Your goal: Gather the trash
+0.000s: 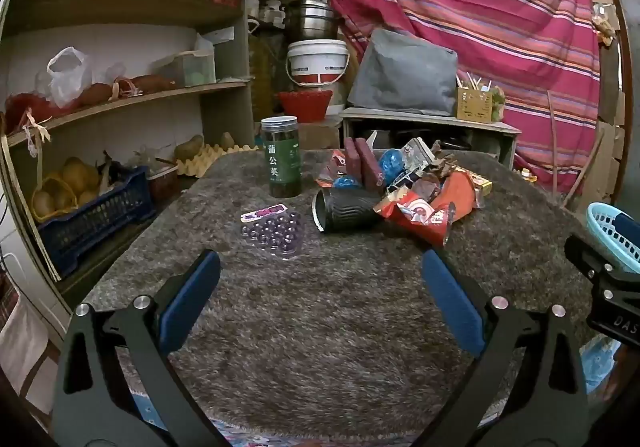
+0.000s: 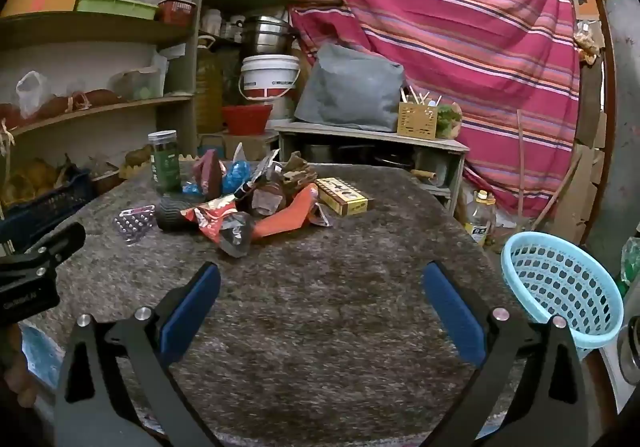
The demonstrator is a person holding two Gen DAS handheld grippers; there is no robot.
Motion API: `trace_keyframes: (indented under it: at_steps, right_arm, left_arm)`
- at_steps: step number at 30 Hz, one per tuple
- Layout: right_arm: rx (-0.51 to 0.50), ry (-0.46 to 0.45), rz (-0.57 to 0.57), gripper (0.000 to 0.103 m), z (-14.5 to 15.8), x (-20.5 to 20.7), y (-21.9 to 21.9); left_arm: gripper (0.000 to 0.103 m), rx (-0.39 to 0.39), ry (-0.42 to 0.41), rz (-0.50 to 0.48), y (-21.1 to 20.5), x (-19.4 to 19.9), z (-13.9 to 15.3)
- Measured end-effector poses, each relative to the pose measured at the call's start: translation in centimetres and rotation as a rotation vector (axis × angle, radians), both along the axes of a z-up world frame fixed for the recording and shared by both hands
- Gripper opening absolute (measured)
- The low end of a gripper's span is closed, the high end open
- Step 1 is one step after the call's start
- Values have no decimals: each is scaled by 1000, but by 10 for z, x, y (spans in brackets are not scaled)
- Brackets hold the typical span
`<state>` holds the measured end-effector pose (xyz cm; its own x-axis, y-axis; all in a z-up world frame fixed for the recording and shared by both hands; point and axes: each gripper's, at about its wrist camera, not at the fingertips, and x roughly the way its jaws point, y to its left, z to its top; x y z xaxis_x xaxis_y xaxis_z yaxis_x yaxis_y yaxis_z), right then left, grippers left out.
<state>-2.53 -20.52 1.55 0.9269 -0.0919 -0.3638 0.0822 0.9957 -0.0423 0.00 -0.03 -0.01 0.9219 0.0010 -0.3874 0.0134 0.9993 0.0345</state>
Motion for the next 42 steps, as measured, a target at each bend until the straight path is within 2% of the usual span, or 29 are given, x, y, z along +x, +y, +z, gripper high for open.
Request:
trace_keyframes:
  at_steps: [13,20,42]
  right_arm:
    - [16,-2,1,99,1,0,-12]
    - [-3,-6,-14,99,2,-4,-1]
    - [-6,-1,-13,99,2,-4,-4]
  left_arm:
    - [98,6,-2,0,-1,-3,1]
    - [98,9,3,-1,-1,0,0]
    - [98,9,2,0,-7,1,-2]
